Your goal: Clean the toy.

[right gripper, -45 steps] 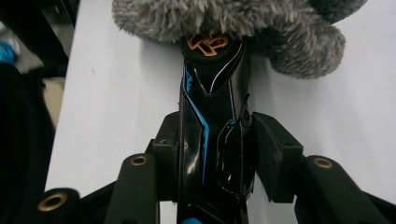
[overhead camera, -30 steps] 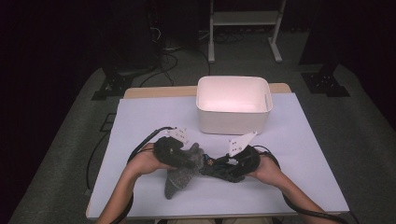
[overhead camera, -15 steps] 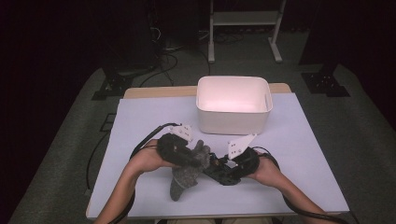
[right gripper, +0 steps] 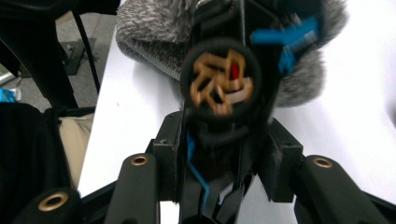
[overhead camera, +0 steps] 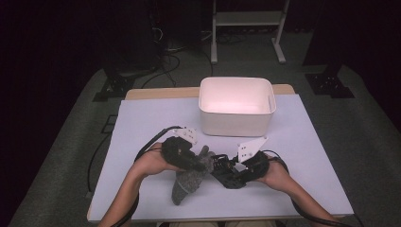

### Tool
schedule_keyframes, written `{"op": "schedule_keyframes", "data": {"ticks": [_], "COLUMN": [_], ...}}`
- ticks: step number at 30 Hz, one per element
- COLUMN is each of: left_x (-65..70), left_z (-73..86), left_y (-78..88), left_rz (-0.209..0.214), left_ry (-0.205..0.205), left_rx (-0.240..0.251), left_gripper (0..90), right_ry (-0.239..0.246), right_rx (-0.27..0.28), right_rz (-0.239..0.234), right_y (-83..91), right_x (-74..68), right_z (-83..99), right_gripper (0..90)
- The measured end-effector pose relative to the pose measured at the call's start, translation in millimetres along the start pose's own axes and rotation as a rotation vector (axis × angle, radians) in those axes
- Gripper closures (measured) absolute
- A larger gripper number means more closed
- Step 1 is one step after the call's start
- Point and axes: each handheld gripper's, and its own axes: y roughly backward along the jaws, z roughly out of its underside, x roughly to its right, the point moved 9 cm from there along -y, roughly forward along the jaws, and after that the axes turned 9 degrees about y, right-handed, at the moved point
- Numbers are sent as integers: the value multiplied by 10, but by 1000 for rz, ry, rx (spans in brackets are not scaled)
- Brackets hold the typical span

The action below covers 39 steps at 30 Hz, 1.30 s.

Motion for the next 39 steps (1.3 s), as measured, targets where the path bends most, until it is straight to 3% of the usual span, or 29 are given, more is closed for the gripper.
{"op": "schedule_keyframes", "data": {"ticks": [2,8,13,19,24,29,36,39], "left_x": [57,124,115,93,92,170,269,291], "left_z": [-69,-156,-124,-14,-4,-128,-339,-378], "left_y": [39,91,83,41,80,155,143,105], "left_rz": [11,-33,-32,-61,-55,-60,-70,-67], "left_ry": [-12,-63,-57,-59,-58,-80,-140,-143], "left_rx": [23,-19,-23,-79,-69,-50,-83,-90], "left_gripper": [764,763,763,762,760,761,761,761], "right_ry": [3,22,0,-14,-9,-1,25,29], "right_rx": [8,13,24,20,22,23,14,14], "right_rz": [-3,-16,-19,-27,-15,-7,6,11], "right_y": [-25,-95,-98,-76,-90,-127,-200,-201], "right_x": [-3,-11,0,11,16,-3,-31,-31], "right_z": [-48,-148,-136,-120,-127,-163,-223,-221], "right_gripper": [557,557,555,545,555,557,558,557]}}
